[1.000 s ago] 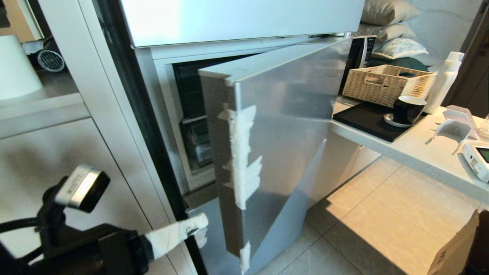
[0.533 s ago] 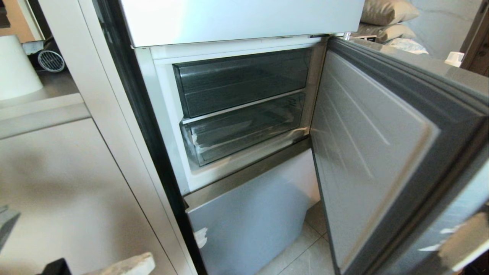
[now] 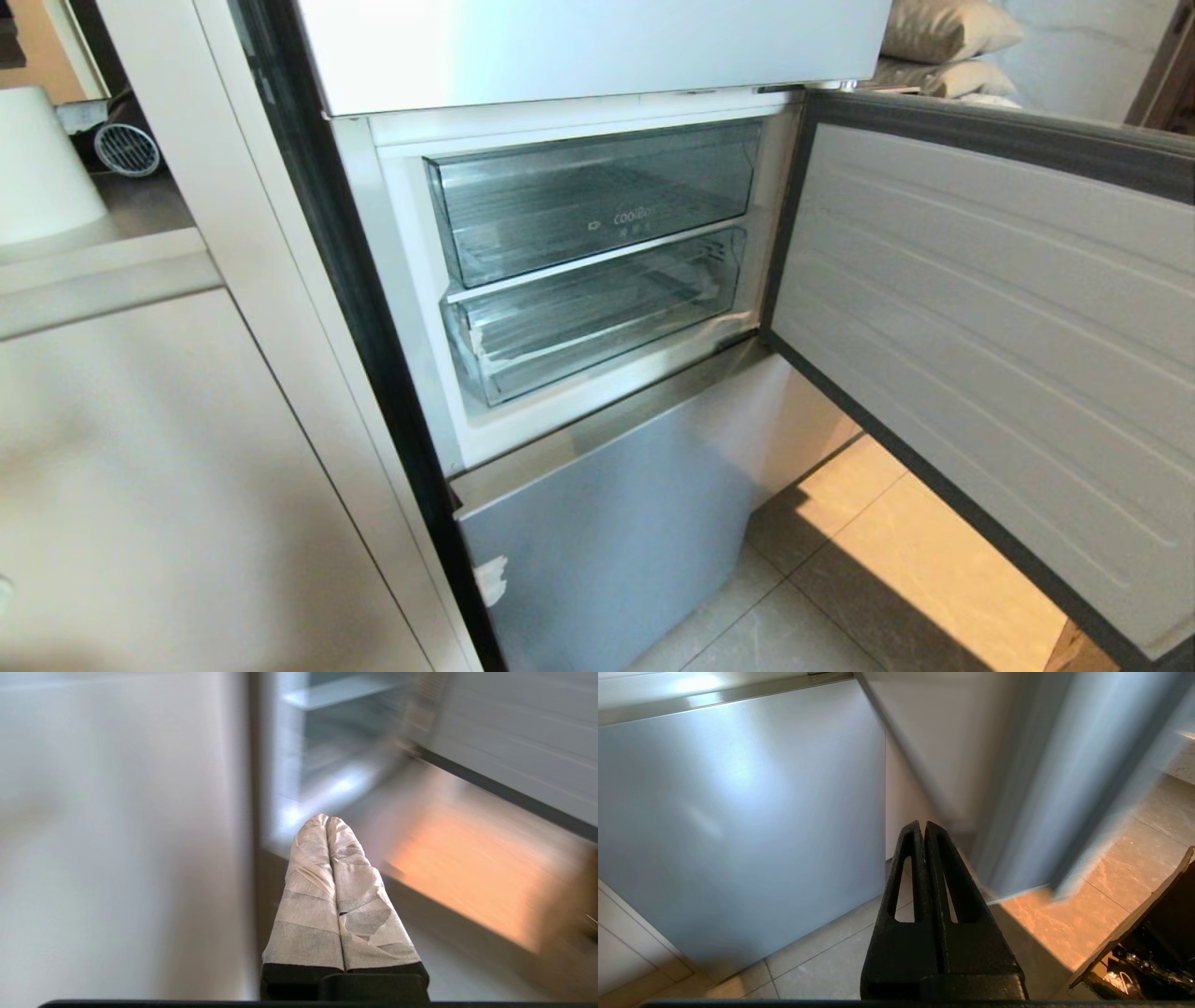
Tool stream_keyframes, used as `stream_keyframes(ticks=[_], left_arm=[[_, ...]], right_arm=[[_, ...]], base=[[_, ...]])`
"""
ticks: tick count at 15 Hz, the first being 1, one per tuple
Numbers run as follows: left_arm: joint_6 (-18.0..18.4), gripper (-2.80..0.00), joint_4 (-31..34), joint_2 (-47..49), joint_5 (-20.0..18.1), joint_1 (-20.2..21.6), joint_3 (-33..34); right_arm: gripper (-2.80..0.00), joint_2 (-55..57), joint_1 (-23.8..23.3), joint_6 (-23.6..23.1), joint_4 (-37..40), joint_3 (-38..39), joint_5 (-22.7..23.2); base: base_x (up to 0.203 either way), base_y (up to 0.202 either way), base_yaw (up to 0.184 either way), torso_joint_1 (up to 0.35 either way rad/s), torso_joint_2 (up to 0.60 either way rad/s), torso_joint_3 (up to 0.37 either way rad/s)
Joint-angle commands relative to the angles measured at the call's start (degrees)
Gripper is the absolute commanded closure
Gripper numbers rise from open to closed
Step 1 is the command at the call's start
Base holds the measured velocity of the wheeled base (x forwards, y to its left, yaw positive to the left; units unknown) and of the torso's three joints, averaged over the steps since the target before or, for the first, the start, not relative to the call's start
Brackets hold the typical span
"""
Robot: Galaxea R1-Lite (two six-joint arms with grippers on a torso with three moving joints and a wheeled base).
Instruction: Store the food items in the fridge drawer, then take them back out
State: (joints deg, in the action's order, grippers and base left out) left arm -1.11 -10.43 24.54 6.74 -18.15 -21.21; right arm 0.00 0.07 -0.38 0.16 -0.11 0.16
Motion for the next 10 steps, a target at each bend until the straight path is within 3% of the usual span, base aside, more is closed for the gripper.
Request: stream_keyframes(ticks=[1, 4, 7, 10], left_arm=[[1.7, 0.0, 0.6, -4.6, 0.9, 9.0, -0.4], [3.0, 0.0, 5.3, -8.7, 1.8, 15.3, 3.3], [6.5, 0.0, 12.1, -16.9, 1.8, 16.8, 14.9], [8.9, 0.0, 14.6, -24.6, 0.1, 17.6, 17.3]], right_arm=[[0.0, 0.1, 0.0, -0.1, 0.1, -0.1, 0.0], [0.0, 0.0, 0.0, -0.1, 0.1, -0.1, 0.0], [0.0, 0.1, 0.0, 0.1, 0.0, -0.1, 0.0], [0.0, 0.0, 0.0, 0.2, -0.1, 0.0, 0.0]], base=[[0.0, 0.0, 0.0, 0.0, 0.0, 0.0], [0.0, 0.0, 0.0, 0.0, 0.0, 0.0], [0.0, 0.0, 0.0, 0.0, 0.0, 0.0], [0.0, 0.0, 0.0, 0.0, 0.0, 0.0]])
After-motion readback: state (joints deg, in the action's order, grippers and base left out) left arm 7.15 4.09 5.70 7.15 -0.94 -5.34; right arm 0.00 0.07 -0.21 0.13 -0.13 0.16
